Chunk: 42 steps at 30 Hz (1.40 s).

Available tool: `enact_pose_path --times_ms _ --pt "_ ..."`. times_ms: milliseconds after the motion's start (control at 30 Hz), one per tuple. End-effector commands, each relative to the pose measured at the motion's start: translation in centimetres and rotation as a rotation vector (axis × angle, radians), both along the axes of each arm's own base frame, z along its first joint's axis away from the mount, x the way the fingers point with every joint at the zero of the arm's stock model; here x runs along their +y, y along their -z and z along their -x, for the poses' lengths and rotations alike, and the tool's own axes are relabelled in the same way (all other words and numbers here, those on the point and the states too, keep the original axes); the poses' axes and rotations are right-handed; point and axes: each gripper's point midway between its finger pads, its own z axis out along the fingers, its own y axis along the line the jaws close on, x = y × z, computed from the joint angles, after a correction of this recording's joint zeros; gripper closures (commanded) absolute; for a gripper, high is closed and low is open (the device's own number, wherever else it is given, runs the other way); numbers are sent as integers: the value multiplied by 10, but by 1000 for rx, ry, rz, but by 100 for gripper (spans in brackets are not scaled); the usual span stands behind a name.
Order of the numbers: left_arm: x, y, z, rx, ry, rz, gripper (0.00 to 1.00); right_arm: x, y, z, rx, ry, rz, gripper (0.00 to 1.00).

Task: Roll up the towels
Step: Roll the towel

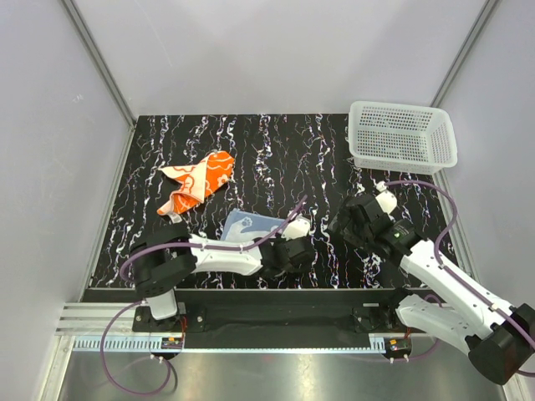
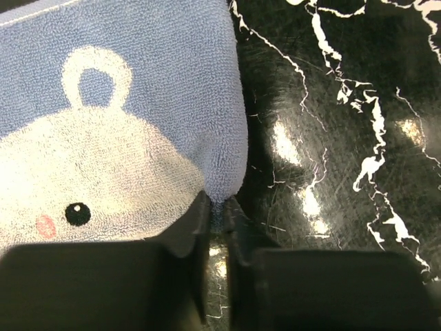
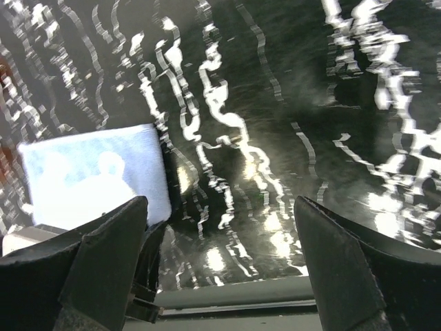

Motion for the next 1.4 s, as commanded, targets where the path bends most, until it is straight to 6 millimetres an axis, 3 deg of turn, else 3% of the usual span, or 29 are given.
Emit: enact_pose_path --times_ms 0,133,267,567,667,767,900,933,1233,1367 --pt "8 8 13 75 11 42 95 24 -2 -6 -32 -87 -74 6" --pt "12 4 21 136 25 142 100 56 5 -6 -37 -185 -206 7" --pt "10 -14 19 155 -1 277 100 84 11 -11 -53 -250 -319 8" --pt "12 -26 26 203 -11 419 100 136 42 -17 14 -344 -377 9" --pt "17 -29 28 210 -16 447 100 145 54 -22 23 -340 -388 11" --pt "19 -36 28 211 -19 479 100 150 68 -24 45 -332 -383 19" --pt "27 -38 30 214 -24 500 100 150 85 -23 79 -309 -363 37" --pt "31 -38 30 213 -29 504 100 148 89 -22 87 -298 -356 47" --pt "45 -42 31 216 -67 561 100 140 102 -20 130 -275 -297 79" --pt "48 -44 33 220 -74 577 100 128 103 -25 134 -235 -217 94"
